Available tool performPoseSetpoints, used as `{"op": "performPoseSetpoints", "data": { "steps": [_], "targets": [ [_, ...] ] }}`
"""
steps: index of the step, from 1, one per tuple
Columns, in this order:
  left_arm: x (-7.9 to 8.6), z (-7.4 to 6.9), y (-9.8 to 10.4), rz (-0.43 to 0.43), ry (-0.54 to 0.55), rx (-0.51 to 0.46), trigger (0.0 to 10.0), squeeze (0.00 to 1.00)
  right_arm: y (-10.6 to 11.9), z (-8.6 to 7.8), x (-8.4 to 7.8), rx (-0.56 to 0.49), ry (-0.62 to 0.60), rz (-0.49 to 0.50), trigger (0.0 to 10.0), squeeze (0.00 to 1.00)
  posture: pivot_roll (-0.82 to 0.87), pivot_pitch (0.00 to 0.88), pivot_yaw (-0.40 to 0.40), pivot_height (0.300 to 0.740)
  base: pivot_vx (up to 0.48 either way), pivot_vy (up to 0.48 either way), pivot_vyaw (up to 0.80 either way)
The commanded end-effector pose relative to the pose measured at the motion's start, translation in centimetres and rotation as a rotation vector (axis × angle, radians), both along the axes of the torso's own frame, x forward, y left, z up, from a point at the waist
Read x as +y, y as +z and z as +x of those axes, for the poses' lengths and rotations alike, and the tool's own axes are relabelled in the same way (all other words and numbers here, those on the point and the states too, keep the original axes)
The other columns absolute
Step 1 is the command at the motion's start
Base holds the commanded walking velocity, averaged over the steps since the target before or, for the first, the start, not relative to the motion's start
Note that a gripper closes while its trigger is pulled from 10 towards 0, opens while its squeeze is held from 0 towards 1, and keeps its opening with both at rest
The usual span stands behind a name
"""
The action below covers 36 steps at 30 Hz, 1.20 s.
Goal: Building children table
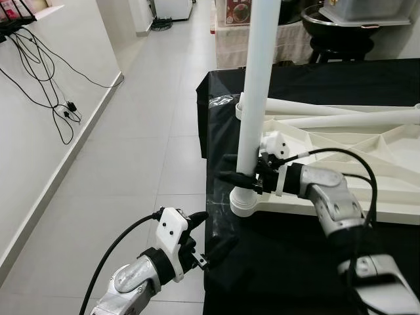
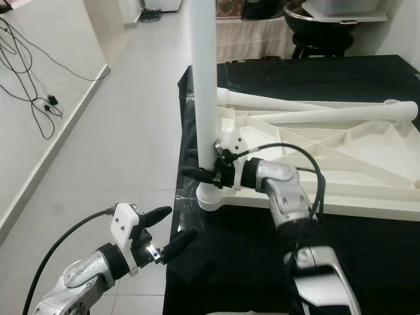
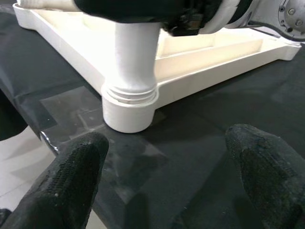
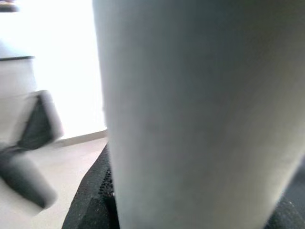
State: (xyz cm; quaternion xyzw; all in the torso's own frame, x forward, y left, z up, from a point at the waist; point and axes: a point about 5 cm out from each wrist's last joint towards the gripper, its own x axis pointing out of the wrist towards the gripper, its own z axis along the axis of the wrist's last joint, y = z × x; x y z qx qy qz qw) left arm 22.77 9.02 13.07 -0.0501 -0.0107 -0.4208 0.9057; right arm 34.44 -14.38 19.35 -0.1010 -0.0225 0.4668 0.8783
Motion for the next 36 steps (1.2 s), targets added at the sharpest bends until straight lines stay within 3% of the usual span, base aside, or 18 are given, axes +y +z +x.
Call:
{"op": "performPoseSetpoints", "data": {
  "steps": [1, 2, 3, 4, 5, 6, 9, 16, 17, 18, 22, 24, 26, 27, 28, 29, 30, 36],
  "targets": [
    [0.2, -0.3, -0.4, 0.007, 0.004, 0.020, 10.0, 0.00, -2.4, 0.1, -1.1, 0.035, -0.401, -0.013, 0.0, 0.00, -0.07, 0.136, 0.024, 0.740, 0.000, 0.000, 0.00],
    [0.3, -0.3, -0.4, 0.006, 0.006, 0.020, 10.0, 0.00, -3.4, -0.9, -1.4, 0.046, -0.633, 0.032, 0.0, 0.00, -0.07, 0.140, 0.028, 0.740, 0.000, 0.000, 0.00],
    [0.3, -0.3, -0.4, 0.006, 0.006, 0.020, 10.0, 0.00, -3.4, -0.9, -1.4, 0.046, -0.633, 0.032, 0.0, 0.00, -0.07, 0.140, 0.028, 0.740, 0.000, 0.000, 0.00],
    [0.3, -0.3, -0.3, 0.006, 0.007, 0.019, 10.0, 0.00, -4.5, -2.4, -0.8, 0.055, -0.715, 0.034, 0.0, 0.00, -0.07, 0.147, 0.036, 0.740, 0.000, 0.000, 0.00],
    [0.3, -0.3, -0.3, 0.006, 0.007, 0.019, 10.0, 0.00, -4.5, -2.4, -0.8, 0.055, -0.715, 0.034, 0.0, 0.00, -0.07, 0.147, 0.036, 0.740, 0.000, 0.000, 0.00],
    [0.4, -0.3, -0.4, 0.006, 0.008, 0.020, 10.0, 0.00, -5.3, -4.1, 0.3, 0.066, -0.714, 0.033, 0.0, 0.00, -0.07, 0.143, 0.042, 0.740, 0.000, 0.000, 0.00],
    [0.5, -0.3, -0.5, 0.008, 0.008, 0.021, 10.0, 0.00, -5.5, -4.2, 1.2, 0.068, -0.664, 0.026, 0.0, 0.00, -0.08, 0.124, 0.054, 0.740, 0.000, 0.000, 0.00],
    [0.4, -0.2, -0.6, 0.013, 0.004, 0.024, 10.0, 0.00, -5.1, -2.6, 1.5, 0.054, -0.650, 0.035, 0.0, 0.00, -0.07, 0.114, 0.045, 0.740, 0.000, 0.000, 0.00],
    [0.5, -0.2, -0.6, 0.011, 0.009, 0.023, 10.0, 0.00, -4.8, -2.4, 1.5, 0.044, -0.653, 0.040, 5.1, 0.00, -0.07, 0.113, 0.044, 0.740, 0.000, 0.000, 0.00],
    [0.5, -0.2, -0.6, 0.011, 0.013, 0.023, 10.0, 0.00, -4.4, -2.5, 1.9, 0.042, -0.649, 0.044, 10.0, 1.00, -0.07, 0.113, 0.044, 0.740, 0.000, 0.000, 0.00],
    [0.7, -0.2, -0.6, 0.012, 0.015, 0.023, 10.0, 0.00, -2.7, -2.2, 2.8, 0.024, -0.524, 0.112, 10.0, 1.00, -0.07, 0.112, 0.048, 0.740, 0.000, 0.000, 0.00],
    [0.7, -0.2, -0.6, 0.015, 0.012, 0.023, 10.0, 0.00, -1.0, -1.8, 3.4, 0.012, -0.328, 0.163, 10.0, 1.00, -0.07, 0.112, 0.050, 0.740, 0.000, 0.000, 0.00],
    [0.7, -0.1, -0.6, 0.016, 0.010, 0.022, 10.0, 0.00, -0.4, -1.8, 3.7, 0.022, -0.230, 0.174, 10.0, 1.00, -0.07, 0.112, 0.050, 0.740, 0.000, 0.000, 0.00],
    [0.7, -0.1, -0.6, 0.017, 0.010, 0.022, 10.0, 0.00, 0.1, -1.9, 3.7, 0.005, -0.124, 0.129, 10.0, 1.00, -0.06, 0.114, 0.052, 0.740, 0.000, 0.000, 0.00],
    [0.6, 0.0, -0.6, 0.018, 0.009, 0.020, 10.0, 0.00, 0.5, -1.8, 3.5, -0.028, -0.033, 0.062, 10.0, 0.25, -0.06, 0.115, 0.051, 0.740, 0.000, 0.000, 0.00],
    [0.6, 0.0, -0.5, 0.019, 0.009, 0.020, 10.0, 0.00, 0.8, -1.7, 3.3, -0.049, 0.029, 0.012, 10.0, 0.25, -0.06, 0.115, 0.051, 0.740, 0.000, 0.000, 0.00],
    [0.6, 0.0, -0.5, 0.019, 0.010, 0.019, 10.0, 0.00, 1.0, -1.4, 3.0, -0.046, 0.089, -0.027, 10.0, 0.00, -0.06, 0.116, 0.049, 0.740, 0.000, 0.000, 0.00],
    [0.4, 0.0, -0.5, 0.017, 0.016, 0.017, 10.0, 0.00, 1.3, -0.4, 2.6, -0.006, 0.219, -0.106, 10.0, 0.00, -0.05, 0.123, 0.043, 0.740, 0.000, 0.000, 0.00]
  ]
}}
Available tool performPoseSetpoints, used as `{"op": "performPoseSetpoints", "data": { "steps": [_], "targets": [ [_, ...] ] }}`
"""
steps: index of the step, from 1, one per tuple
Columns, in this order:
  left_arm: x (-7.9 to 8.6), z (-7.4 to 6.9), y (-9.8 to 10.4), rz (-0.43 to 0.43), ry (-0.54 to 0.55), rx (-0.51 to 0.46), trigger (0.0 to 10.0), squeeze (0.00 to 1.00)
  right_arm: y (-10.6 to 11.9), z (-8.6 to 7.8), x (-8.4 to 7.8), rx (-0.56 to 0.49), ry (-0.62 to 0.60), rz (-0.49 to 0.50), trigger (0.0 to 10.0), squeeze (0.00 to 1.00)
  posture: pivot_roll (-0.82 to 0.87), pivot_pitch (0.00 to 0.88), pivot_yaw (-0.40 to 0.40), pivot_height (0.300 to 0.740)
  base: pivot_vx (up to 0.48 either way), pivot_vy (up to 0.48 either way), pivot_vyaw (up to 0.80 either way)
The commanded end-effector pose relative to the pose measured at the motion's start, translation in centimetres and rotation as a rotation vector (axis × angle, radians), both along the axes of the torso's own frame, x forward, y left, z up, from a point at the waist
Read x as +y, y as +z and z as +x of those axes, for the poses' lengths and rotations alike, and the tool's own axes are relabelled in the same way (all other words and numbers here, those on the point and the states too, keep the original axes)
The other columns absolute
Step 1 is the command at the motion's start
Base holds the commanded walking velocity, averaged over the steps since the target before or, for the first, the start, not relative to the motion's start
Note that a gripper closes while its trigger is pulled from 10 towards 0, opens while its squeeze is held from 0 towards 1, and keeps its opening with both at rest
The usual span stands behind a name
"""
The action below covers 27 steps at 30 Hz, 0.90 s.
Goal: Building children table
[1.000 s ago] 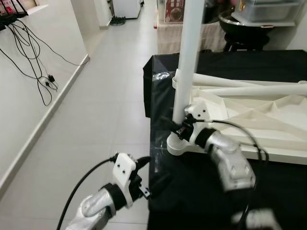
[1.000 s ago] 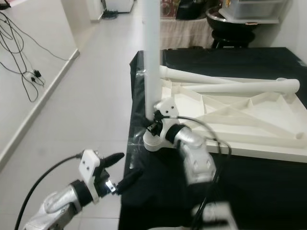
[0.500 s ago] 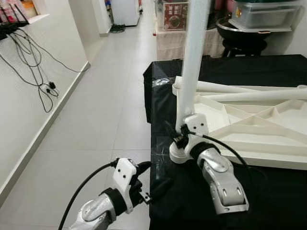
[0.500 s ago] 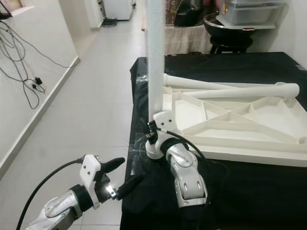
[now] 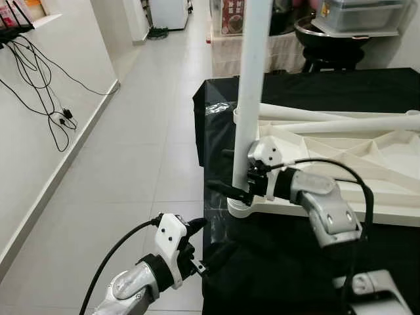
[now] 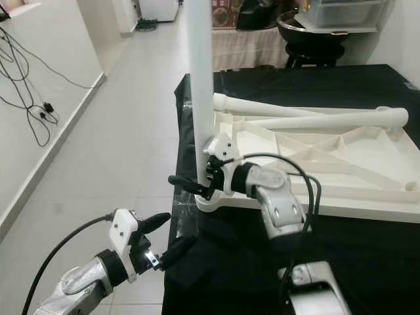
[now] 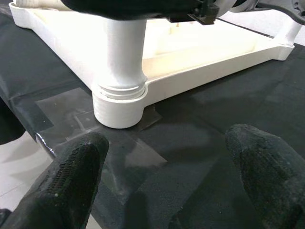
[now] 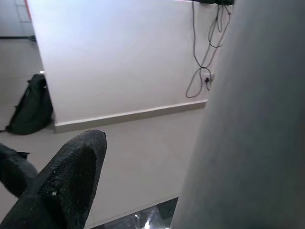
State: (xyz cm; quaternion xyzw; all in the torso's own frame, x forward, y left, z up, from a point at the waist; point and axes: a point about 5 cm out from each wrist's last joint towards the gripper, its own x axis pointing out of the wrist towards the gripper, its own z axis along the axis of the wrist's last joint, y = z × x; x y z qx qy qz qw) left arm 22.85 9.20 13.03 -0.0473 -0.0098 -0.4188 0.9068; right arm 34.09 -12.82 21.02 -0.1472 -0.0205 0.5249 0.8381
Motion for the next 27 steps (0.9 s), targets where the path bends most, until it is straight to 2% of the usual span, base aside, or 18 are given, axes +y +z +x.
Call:
{"op": "performPoseSetpoints", "data": {
  "steps": [1, 2, 3, 4, 5, 11, 18, 22, 23, 24, 25, 26, 27],
  "targets": [
    [0.1, -0.2, -0.5, 0.010, 0.013, 0.017, 10.0, 0.00, -0.2, 0.3, 1.0, 0.039, 0.100, -0.022, 10.0, 0.00, -0.05, 0.123, 0.043, 0.740, 0.000, 0.000, 0.00],
    [0.1, -0.2, -0.5, 0.010, 0.013, 0.017, 10.0, 0.00, -0.2, 0.3, 1.0, 0.039, 0.100, -0.022, 10.0, 0.00, -0.05, 0.123, 0.043, 0.740, 0.000, 0.000, 0.00],
    [0.1, -0.2, -0.4, 0.010, 0.014, 0.017, 10.0, 0.00, -0.1, 0.5, 1.0, 0.049, 0.119, -0.025, 7.5, 0.00, -0.05, 0.124, 0.043, 0.740, 0.000, 0.000, 0.00],
    [0.0, -0.2, -0.4, 0.010, 0.013, 0.017, 10.0, 0.00, -0.1, 0.6, 1.0, 0.062, 0.144, -0.032, 7.5, 0.00, -0.05, 0.125, 0.044, 0.740, 0.000, 0.000, 0.00],
    [0.0, -0.2, -0.4, 0.009, 0.013, 0.017, 10.0, 0.00, -0.2, 0.6, 1.0, 0.082, 0.170, -0.032, 0.0, 0.00, -0.05, 0.125, 0.044, 0.740, 0.000, 0.000, 0.00],
    [-0.1, -0.2, -0.4, 0.008, 0.011, 0.018, 10.0, 0.00, -0.3, 0.8, 0.5, 0.115, 0.228, -0.041, 0.0, 0.00, -0.05, 0.127, 0.043, 0.740, 0.000, 0.000, 0.00],
    [-0.1, -0.2, -0.4, 0.006, 0.011, 0.018, 10.0, 0.00, -0.6, 0.8, -0.2, 0.098, 0.192, -0.040, 0.0, 0.00, -0.05, 0.131, 0.043, 0.740, 0.000, 0.000, 0.00],
    [-0.1, -0.3, -0.3, 0.004, 0.012, 0.018, 10.0, 0.00, -1.3, 0.9, -1.7, 0.051, 0.018, -0.040, 0.0, 0.00, -0.05, 0.135, 0.041, 0.740, 0.000, 0.000, 0.00],
    [-0.1, -0.3, -0.3, 0.004, 0.012, 0.018, 10.0, 0.00, -1.3, 0.9, -1.7, 0.051, 0.018, -0.040, 0.0, 0.00, -0.05, 0.135, 0.041, 0.740, 0.000, 0.000, 0.00],
    [0.0, -0.3, -0.3, 0.004, 0.013, 0.017, 10.0, 0.00, -2.1, 0.8, -2.1, 0.057, -0.135, -0.005, 0.0, 0.00, -0.06, 0.138, 0.029, 0.740, 0.000, 0.000, 0.00],
    [0.0, -0.3, -0.3, 0.004, 0.013, 0.017, 10.0, 0.00, -2.1, 0.8, -2.1, 0.057, -0.135, -0.005, 0.0, 0.00, -0.06, 0.138, 0.029, 0.740, 0.000, 0.000, 0.00],
    [0.1, -0.3, -0.3, 0.004, 0.014, 0.017, 10.0, 0.00, -2.7, 0.6, -2.4, 0.064, -0.248, 0.019, 0.0, 0.00, -0.06, 0.138, 0.026, 0.740, 0.000, 0.000, 0.00],
    [0.1, -0.3, -0.3, 0.004, 0.014, 0.017, 10.0, 0.00, -2.7, 0.6, -2.4, 0.064, -0.248, 0.019, 0.0, 0.00, -0.06, 0.138, 0.026, 0.740, 0.000, 0.000, 0.00]
  ]
}}
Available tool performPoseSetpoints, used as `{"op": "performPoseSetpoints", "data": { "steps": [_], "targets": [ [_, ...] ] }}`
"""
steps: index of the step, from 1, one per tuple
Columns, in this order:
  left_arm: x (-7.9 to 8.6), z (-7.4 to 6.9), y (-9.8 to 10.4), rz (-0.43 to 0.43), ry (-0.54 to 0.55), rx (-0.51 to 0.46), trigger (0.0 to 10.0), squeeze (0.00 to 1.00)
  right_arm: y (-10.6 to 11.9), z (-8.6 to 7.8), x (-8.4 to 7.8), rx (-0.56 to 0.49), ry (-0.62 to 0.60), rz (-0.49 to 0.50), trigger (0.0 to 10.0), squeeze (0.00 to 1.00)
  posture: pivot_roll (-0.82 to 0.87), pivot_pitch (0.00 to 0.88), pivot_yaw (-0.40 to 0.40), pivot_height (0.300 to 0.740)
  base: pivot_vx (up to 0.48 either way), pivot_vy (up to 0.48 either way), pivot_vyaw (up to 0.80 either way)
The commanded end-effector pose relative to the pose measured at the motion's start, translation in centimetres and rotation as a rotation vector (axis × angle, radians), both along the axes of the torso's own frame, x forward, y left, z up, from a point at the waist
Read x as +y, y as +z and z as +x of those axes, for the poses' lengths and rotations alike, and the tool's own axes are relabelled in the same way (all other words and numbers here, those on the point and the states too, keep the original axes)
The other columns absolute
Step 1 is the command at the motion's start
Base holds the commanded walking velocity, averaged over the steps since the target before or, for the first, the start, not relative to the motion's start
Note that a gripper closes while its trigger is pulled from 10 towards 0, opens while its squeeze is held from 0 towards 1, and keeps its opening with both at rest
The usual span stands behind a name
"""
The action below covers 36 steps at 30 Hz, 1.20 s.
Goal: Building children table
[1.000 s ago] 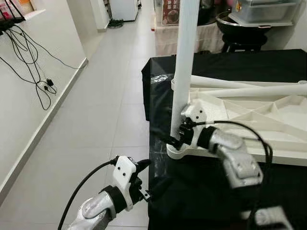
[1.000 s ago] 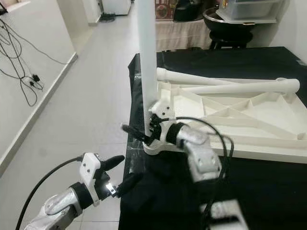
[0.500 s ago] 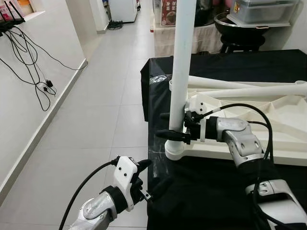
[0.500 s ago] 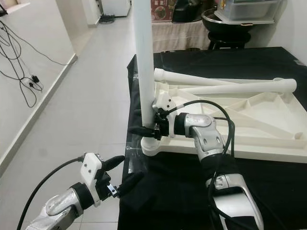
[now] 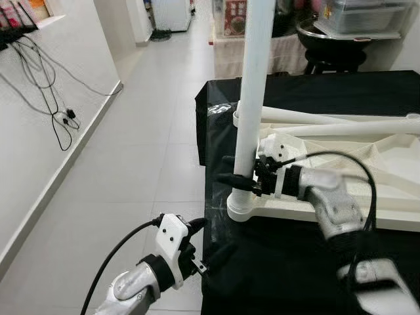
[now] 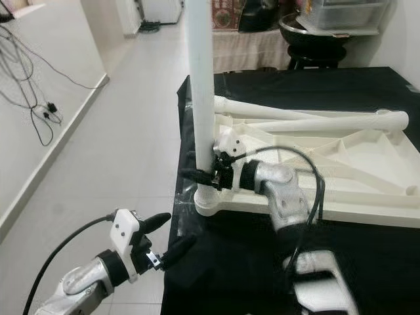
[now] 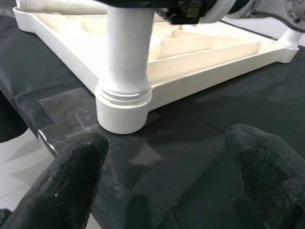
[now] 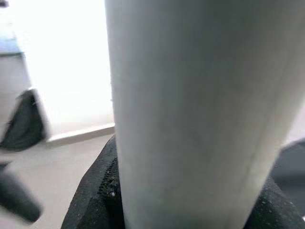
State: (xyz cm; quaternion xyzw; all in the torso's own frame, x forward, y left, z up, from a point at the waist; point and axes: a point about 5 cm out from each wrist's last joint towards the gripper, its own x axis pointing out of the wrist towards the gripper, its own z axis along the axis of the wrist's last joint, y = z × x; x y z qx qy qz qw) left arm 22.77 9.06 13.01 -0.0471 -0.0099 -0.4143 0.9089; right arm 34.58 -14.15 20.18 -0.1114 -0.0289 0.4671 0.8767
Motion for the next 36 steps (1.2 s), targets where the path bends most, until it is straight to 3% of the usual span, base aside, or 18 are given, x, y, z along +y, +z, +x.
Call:
{"op": "performPoseSetpoints", "data": {
  "steps": [1, 2, 6, 8, 11, 16, 17, 18, 19, 21, 23, 24, 26, 27, 28, 29, 36],
  "targets": [
    [0.3, -0.3, -0.3, 0.005, 0.006, 0.016, 10.0, 0.00, -3.0, -0.3, -1.3, 0.055, -0.427, 0.016, 0.0, 0.00, -0.05, 0.134, 0.013, 0.740, 0.000, 0.000, 0.00],
    [0.4, -0.2, -0.2, 0.006, 0.008, 0.013, 10.0, 0.00, -5.0, -2.1, -0.8, 0.079, -0.595, 0.037, 0.0, 0.00, -0.04, 0.151, 0.033, 0.740, 0.000, 0.000, 0.00],
    [0.5, -0.1, -0.3, 0.011, 0.010, 0.012, 10.0, 0.00, -6.2, -3.9, 1.1, 0.085, -0.663, 0.054, 0.0, 0.00, -0.04, 0.134, 0.033, 0.740, 0.000, 0.000, 0.00],
    [0.5, 0.0, -0.3, 0.014, 0.007, 0.012, 10.0, 0.00, -6.1, -3.8, 1.7, 0.078, -0.625, 0.048, 0.0, 0.00, -0.04, 0.134, 0.033, 0.740, 0.000, 0.000, 0.00],
    [0.5, 0.1, -0.3, 0.012, 0.018, 0.008, 10.0, 0.00, -5.0, -2.3, 1.9, 0.028, -0.627, 0.044, 0.0, 0.00, -0.03, 0.127, 0.035, 0.740, 0.000, 0.000, 0.00],
    [0.6, 0.1, -0.3, 0.012, 0.027, 0.007, 10.0, 0.00, -4.8, -1.9, 1.9, 0.024, -0.637, 0.045, 0.0, 0.00, -0.03, 0.126, 0.040, 0.740, 0.000, 0.000, 0.00],
    [0.6, 0.1, -0.3, 0.014, 0.031, 0.007, 10.0, 0.00, -4.4, -1.5, 2.0, 0.030, -0.630, 0.069, 10.0, 0.00, -0.02, 0.125, 0.040, 0.740, 0.000, 0.000, 0.00],
    [0.6, 0.1, -0.3, 0.014, 0.031, 0.007, 10.0, 0.00, -4.4, -1.5, 2.0, 0.030, -0.630, 0.069, 10.0, 0.00, -0.02, 0.125, 0.040, 0.740, 0.000, 0.000, 0.00],
    [0.7, 0.1, -0.3, 0.019, 0.029, 0.007, 10.0, 0.00, -3.8, -0.9, 2.2, 0.034, -0.570, 0.107, 10.0, 1.00, -0.02, 0.124, 0.041, 0.740, 0.000, 0.000, 0.00],
    [0.7, 0.1, -0.3, 0.021, 0.026, 0.007, 10.0, 0.00, -3.1, -0.6, 2.5, 0.036, -0.526, 0.134, 10.0, 1.00, -0.02, 0.124, 0.041, 0.740, 0.000, 0.000, 0.00],
    [0.7, 0.1, -0.3, 0.024, 0.019, 0.008, 10.0, 0.00, -1.7, -0.3, 2.8, 0.037, -0.353, 0.152, 10.0, 1.00, -0.02, 0.121, 0.039, 0.740, 0.000, 0.000, 0.00],
    [0.7, 0.1, -0.3, 0.024, 0.019, 0.008, 10.0, 0.00, -1.7, -0.3, 2.8, 0.037, -0.353, 0.152, 10.0, 1.00, -0.02, 0.121, 0.039, 0.740, 0.000, 0.000, 0.00],
    [0.7, 0.1, -0.3, 0.023, 0.018, 0.008, 10.0, 0.00, -1.1, -0.4, 2.8, 0.032, -0.203, 0.108, 10.0, 1.00, -0.01, 0.119, 0.034, 0.740, 0.000, 0.000, 0.00],
    [0.6, 0.1, -0.3, 0.023, 0.019, 0.008, 10.0, 0.00, -1.0, -0.5, 2.8, 0.024, -0.134, 0.065, 10.0, 0.79, -0.01, 0.119, 0.034, 0.740, 0.000, 0.000, 0.00],
    [0.5, 0.1, -0.3, 0.023, 0.020, 0.007, 10.0, 0.00, -1.0, -0.5, 2.6, 0.018, -0.049, 0.012, 10.0, 0.00, -0.01, 0.118, 0.031, 0.740, 0.000, 0.000, 0.00],
    [0.5, 0.1, -0.4, 0.023, 0.022, 0.006, 10.0, 0.00, -1.0, -0.5, 2.5, 0.018, 0.034, -0.038, 10.0, 0.00, -0.01, 0.118, 0.031, 0.740, 0.000, 0.000, 0.00],
    [0.2, -0.1, -0.5, 0.024, 0.022, 0.006, 10.0, 0.00, -0.8, 0.5, 2.1, 0.021, 0.164, -0.146, 10.0, 0.00, 0.01, 0.113, 0.022, 0.740, 0.000, 0.000, 0.00]
  ]
}}
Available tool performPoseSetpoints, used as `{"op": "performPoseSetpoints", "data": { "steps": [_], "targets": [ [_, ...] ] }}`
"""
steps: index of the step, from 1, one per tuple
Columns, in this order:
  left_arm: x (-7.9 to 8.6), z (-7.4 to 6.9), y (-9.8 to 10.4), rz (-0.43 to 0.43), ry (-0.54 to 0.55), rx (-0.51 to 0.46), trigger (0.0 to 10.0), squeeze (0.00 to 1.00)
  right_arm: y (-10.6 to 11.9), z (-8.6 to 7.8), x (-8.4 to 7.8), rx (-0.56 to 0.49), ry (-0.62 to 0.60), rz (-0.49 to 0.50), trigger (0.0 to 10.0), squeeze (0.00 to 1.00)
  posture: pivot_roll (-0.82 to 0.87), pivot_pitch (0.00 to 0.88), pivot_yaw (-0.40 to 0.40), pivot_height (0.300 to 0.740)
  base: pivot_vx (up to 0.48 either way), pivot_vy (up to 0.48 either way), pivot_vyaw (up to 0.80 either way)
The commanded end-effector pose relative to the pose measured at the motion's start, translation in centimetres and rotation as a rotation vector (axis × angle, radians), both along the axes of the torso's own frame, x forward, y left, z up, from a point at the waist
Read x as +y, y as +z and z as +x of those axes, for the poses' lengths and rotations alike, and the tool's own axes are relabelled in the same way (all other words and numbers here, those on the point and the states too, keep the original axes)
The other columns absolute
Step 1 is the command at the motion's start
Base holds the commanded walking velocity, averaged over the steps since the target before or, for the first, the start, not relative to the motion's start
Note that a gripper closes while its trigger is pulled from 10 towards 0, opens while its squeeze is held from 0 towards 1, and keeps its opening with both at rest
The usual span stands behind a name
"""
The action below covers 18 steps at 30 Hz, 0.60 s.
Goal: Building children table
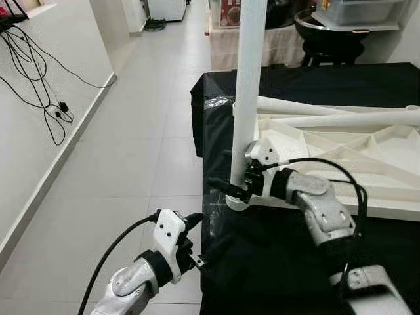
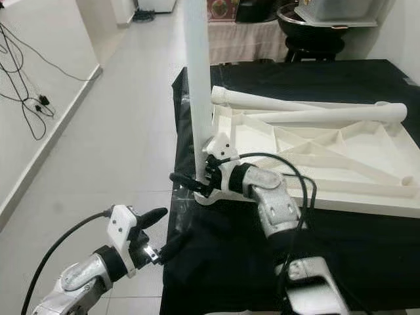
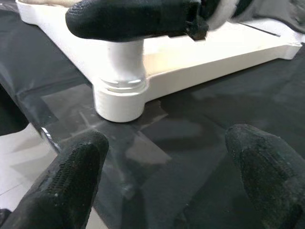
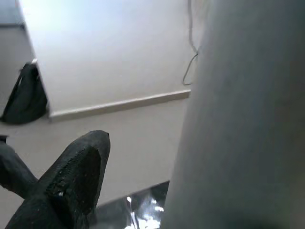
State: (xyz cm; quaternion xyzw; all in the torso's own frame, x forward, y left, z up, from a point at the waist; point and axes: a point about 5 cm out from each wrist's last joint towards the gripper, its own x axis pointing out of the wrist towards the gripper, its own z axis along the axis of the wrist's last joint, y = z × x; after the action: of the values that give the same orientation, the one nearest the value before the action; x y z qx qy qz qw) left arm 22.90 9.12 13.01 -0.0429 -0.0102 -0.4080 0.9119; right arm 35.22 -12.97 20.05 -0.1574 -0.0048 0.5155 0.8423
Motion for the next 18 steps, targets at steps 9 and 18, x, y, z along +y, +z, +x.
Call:
{"op": "performPoseSetpoints", "data": {
  "steps": [9, 18],
  "targets": [
    [0.0, -0.6, -0.5, 0.017, 0.011, 0.014, 10.0, 0.00, 0.7, 0.9, 0.3, 0.024, 0.125, -0.048, 0.0, 0.00, 0.01, 0.116, 0.021, 0.740, 0.000, 0.000, 0.00],
    [0.0, -0.8, -0.5, 0.009, 0.004, 0.021, 10.0, 0.00, 0.2, 0.4, -1.8, 0.029, 0.093, -0.085, 0.0, 0.00, -0.02, 0.130, 0.029, 0.740, 0.000, 0.000, 0.00]
  ]
}}
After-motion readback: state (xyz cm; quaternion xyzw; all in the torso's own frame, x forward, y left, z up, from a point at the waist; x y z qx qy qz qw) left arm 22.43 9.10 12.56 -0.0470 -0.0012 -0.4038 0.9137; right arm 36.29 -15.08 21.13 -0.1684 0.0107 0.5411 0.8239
